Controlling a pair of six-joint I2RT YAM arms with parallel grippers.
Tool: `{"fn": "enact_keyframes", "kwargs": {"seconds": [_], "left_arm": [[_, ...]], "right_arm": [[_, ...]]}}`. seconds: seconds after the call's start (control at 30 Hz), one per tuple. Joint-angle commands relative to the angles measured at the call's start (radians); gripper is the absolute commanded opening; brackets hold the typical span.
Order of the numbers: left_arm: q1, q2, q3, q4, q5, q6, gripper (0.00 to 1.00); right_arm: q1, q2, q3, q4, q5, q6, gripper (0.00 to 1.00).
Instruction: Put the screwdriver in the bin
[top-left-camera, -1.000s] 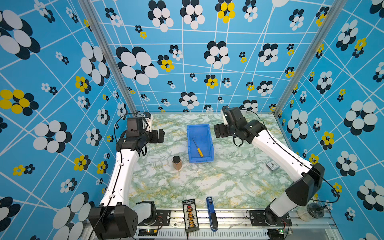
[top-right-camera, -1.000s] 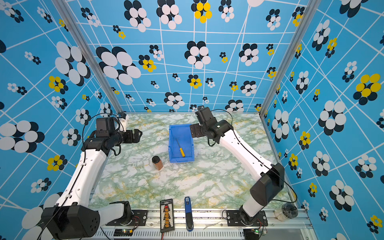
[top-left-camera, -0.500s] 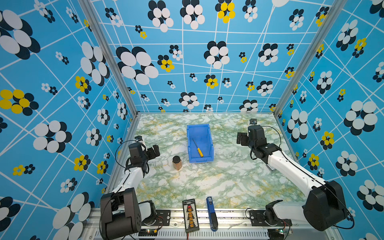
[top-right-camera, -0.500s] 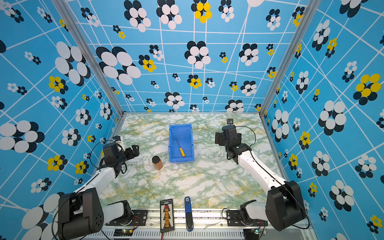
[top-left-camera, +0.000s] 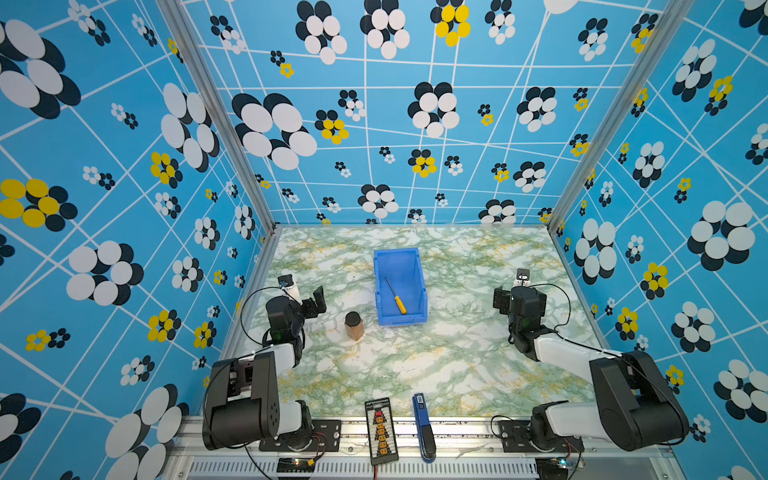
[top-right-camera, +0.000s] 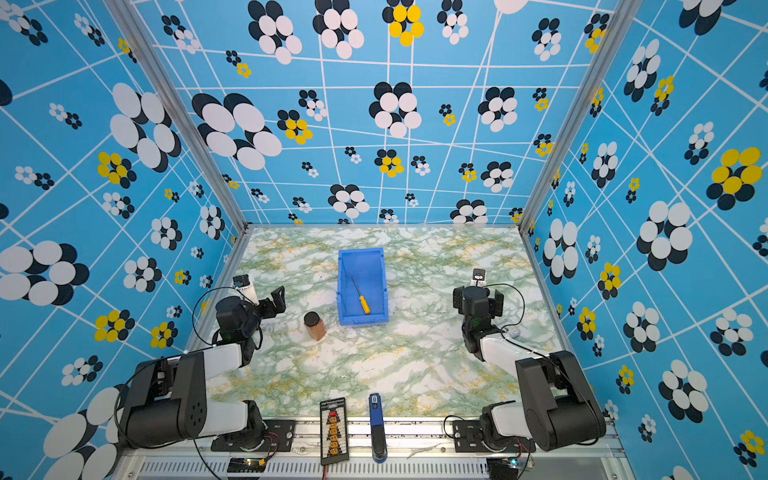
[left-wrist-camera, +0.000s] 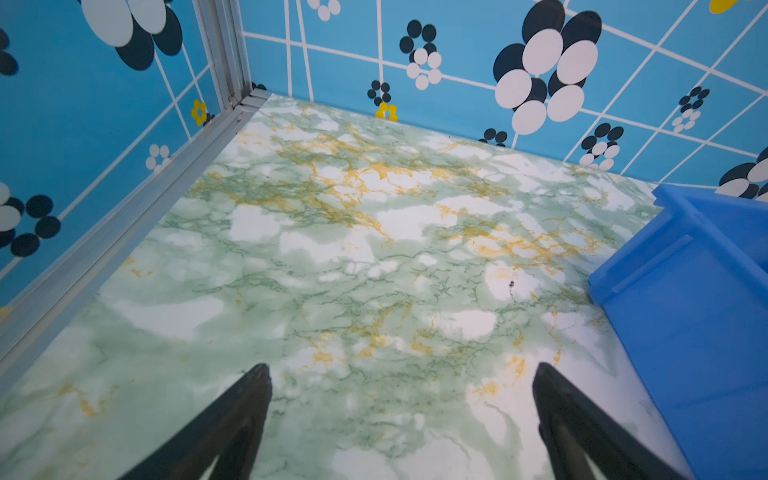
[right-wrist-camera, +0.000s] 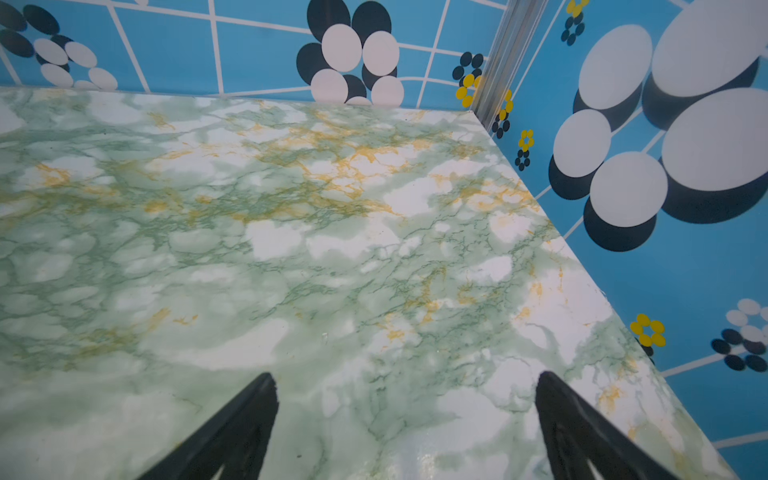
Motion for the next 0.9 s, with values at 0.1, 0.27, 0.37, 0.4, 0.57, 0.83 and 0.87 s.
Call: {"fn": "enact_keyframes", "kwargs": {"seconds": [0.1, 0.27, 0.37, 0.4, 0.57, 0.83, 0.87], "left_arm": [[-0.052, 0.054, -0.029, 0.148, -0.038, 0.024, 0.99], [-0.103, 0.164, -0.062, 0.303, -0.079, 0.076, 0.99], [-0.117, 0.159, -0.054, 0.277, -0.101, 0.087, 0.99], [-0.123, 0.158, -0.048, 0.269, -0.114, 0.089, 0.99], [-0.126, 0.164, -0.003, 0.198, -0.117, 0.091, 0.99], [-0.150, 0.157, 0.056, 0.075, -0.107, 0.128, 0.99], [-0.152, 0.158, 0.057, 0.074, -0.110, 0.130, 0.99]], "right_arm": [[-0.069, 0.086, -0.061, 0.284, -0.160, 0.000, 0.99], [-0.113, 0.175, -0.094, 0.432, -0.243, -0.012, 0.99], [-0.126, 0.165, -0.043, 0.317, -0.267, 0.002, 0.99], [-0.141, 0.160, -0.035, 0.298, -0.292, 0.013, 0.99], [-0.153, 0.159, -0.033, 0.295, -0.290, 0.021, 0.99], [-0.153, 0.160, -0.034, 0.295, -0.293, 0.021, 0.99], [-0.153, 0.160, -0.034, 0.295, -0.291, 0.022, 0.99]]}}
